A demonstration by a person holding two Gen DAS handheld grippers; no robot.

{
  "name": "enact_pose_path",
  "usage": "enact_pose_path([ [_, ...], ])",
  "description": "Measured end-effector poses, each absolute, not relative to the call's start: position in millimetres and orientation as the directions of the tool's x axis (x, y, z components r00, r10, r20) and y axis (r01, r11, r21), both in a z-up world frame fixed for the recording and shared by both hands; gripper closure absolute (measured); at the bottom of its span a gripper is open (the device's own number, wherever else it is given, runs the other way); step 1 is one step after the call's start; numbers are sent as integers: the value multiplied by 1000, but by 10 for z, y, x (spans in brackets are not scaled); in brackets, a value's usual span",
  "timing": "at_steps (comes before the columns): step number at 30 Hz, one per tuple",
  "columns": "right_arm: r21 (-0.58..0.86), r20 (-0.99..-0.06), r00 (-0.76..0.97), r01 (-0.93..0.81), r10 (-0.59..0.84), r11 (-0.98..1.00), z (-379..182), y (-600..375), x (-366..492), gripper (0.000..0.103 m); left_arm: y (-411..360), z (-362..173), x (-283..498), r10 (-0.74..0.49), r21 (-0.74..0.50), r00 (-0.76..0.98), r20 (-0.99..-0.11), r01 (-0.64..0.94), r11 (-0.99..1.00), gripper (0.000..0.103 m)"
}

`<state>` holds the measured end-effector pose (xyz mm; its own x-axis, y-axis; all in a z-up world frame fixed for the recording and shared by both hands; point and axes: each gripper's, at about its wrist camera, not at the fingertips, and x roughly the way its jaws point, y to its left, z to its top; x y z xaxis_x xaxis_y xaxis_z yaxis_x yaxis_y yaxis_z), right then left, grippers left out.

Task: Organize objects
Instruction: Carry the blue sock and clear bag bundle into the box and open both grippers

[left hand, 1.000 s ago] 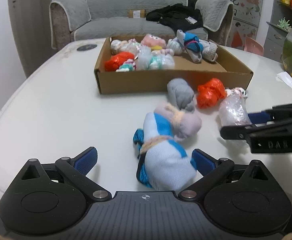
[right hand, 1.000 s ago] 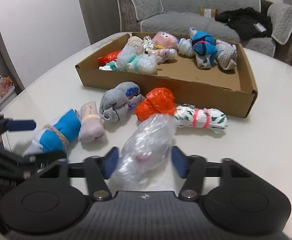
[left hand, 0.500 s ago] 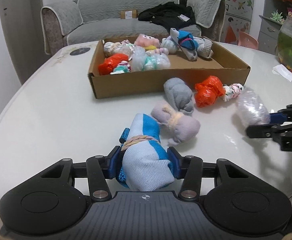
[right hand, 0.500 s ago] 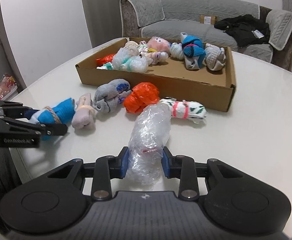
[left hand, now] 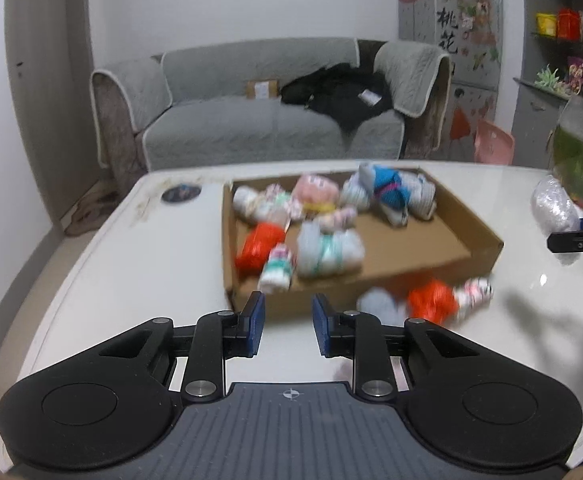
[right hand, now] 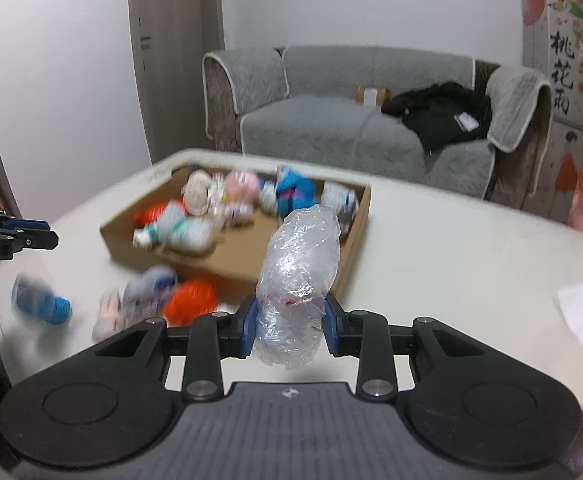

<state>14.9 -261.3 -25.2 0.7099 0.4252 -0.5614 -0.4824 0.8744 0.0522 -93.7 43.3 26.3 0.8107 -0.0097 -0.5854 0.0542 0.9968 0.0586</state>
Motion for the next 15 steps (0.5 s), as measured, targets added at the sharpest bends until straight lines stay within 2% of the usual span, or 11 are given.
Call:
enact_pose_path([
  [3,58,-554,712,-484,431,873,-259,-2556,249,73,476,166,-832,-21,29,791,-611,50,998,71],
  [7,82,-563,690,-500,454,862,-383,-2495,193,73,585,-115,-948,6,18,742,-671,8,1000,62],
  [8,85,-568,685,-503,456,860,-420,-2485,174,73,622,-152,-1030,-6,-18,732,-681,-8,1000,55],
  [10,99,-579,669,-510,466,855,-479,-2489,138,73,644,-135,-1224,2,-56,728,-686,-56,997,33],
  [11,106,-585,660,-513,470,852,-509,-2498,119,73,636,-119,-1318,5,-75,733,-680,-77,994,11],
  [12,109,-592,653,-516,473,850,-530,-2490,105,73,601,-120,-1403,7,-90,731,-683,-95,991,2],
  [15,117,-608,632,-529,482,841,-592,-2471,70,73,444,-202,-1432,1,-70,705,-709,-72,995,4],
])
